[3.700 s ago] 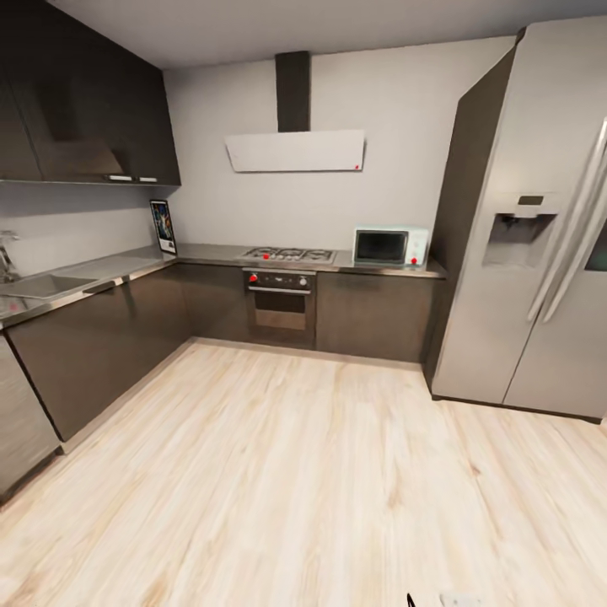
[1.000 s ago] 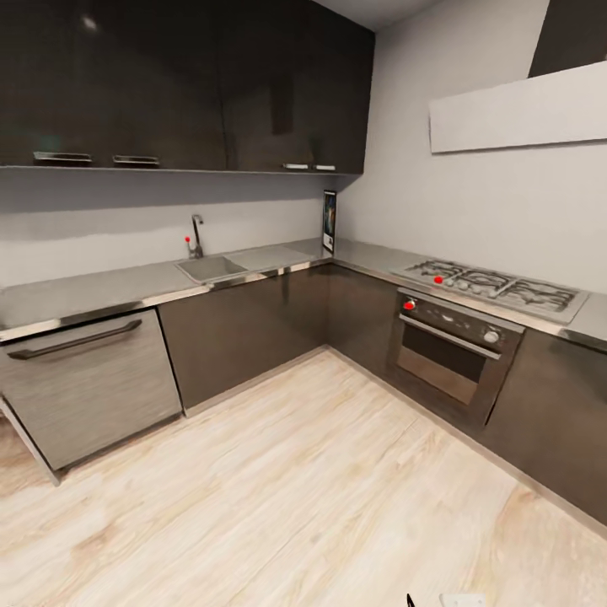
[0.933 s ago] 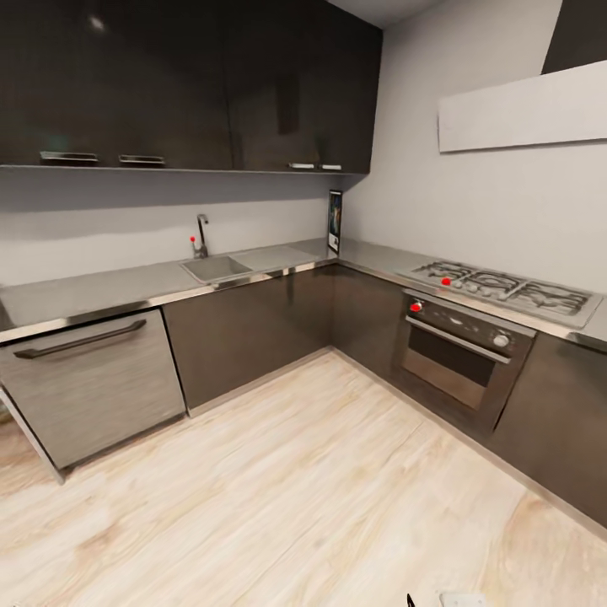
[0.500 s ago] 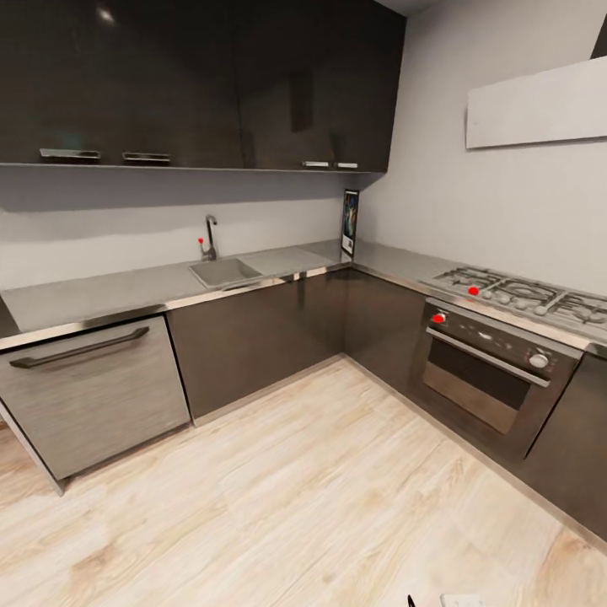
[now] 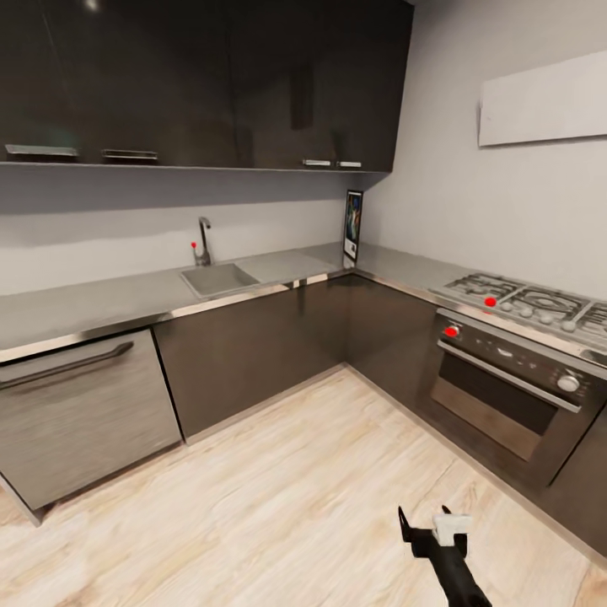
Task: Pick up the poster from the kitchen countertop and hang it on one of the wall nails in the kitchen.
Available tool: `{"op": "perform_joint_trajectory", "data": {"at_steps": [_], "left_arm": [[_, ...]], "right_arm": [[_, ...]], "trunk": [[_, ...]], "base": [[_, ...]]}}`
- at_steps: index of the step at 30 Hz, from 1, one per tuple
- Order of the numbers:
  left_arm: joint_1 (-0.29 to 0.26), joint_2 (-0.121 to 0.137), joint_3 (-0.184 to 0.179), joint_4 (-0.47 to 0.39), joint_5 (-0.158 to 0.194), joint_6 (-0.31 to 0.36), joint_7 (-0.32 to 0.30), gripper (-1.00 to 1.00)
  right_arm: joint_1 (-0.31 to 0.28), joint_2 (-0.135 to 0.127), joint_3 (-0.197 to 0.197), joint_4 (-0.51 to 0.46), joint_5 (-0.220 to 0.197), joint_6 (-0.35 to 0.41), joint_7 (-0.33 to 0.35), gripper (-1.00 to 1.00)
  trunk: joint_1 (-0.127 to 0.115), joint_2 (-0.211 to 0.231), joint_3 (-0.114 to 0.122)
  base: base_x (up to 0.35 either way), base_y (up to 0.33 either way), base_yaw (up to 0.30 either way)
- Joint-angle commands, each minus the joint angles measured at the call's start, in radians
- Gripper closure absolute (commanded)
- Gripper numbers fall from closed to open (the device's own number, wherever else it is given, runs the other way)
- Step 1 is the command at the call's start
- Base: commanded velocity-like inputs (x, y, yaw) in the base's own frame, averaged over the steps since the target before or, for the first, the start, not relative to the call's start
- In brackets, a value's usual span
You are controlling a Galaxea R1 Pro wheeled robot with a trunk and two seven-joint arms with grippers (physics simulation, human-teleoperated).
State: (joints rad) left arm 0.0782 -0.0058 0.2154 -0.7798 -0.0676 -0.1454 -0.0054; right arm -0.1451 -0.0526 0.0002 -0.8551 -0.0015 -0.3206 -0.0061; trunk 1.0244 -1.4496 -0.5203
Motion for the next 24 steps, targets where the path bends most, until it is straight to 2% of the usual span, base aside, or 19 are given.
{"op": "perform_joint_trajectory", "data": {"at_steps": [1,3,5,8,11,15,18,24], "left_arm": [[0.000,-0.001,0.003,-0.001,-0.007,-0.002,-0.001,-1.00],[0.000,-0.001,0.003,-0.001,-0.006,-0.001,-0.003,-1.00],[0.000,-0.002,0.002,-0.002,0.010,-0.001,-0.013,-1.00],[0.000,-0.002,0.005,-0.002,0.043,0.000,-0.017,-1.00],[0.000,-0.001,0.007,-0.001,0.102,-0.001,-0.021,-1.00],[0.000,-0.001,0.008,-0.001,0.127,-0.002,-0.023,-1.00],[0.000,0.000,0.008,-0.001,0.135,-0.002,-0.023,-1.00],[0.000,0.000,0.009,-0.001,0.138,-0.002,-0.024,-1.00]], "right_arm": [[-0.001,0.001,0.000,-0.029,0.000,0.004,-0.001,-1.00],[-0.004,0.008,0.002,-0.120,-0.001,0.049,0.000,-1.00],[-0.030,0.026,0.002,-0.281,-0.001,0.188,0.001,-1.00],[-0.057,0.035,0.003,-0.351,-0.002,0.267,0.001,-1.00],[-0.128,0.047,0.004,-0.406,-0.006,0.340,0.001,-1.00],[-0.196,0.064,0.005,-0.425,-0.005,0.365,0.001,-1.00],[-0.225,0.070,0.012,-0.435,-0.003,0.371,0.001,-1.00],[-0.248,0.072,0.025,-0.478,-0.001,0.374,0.002,-1.00]], "trunk": [[0.001,0.000,-0.001],[0.001,0.000,-0.001],[0.001,0.000,-0.001],[0.001,0.000,-0.001],[0.001,0.000,-0.001],[0.001,0.000,-0.001],[0.001,0.000,-0.001],[0.001,0.000,-0.001]], "base": [[0.334,0.000,0.000],[0.334,0.000,0.000],[0.334,-0.042,0.000],[0.334,-0.073,0.000],[0.330,-0.115,0.000],[0.314,-0.160,0.000],[0.305,-0.182,0.000],[0.300,-0.195,0.000]]}}
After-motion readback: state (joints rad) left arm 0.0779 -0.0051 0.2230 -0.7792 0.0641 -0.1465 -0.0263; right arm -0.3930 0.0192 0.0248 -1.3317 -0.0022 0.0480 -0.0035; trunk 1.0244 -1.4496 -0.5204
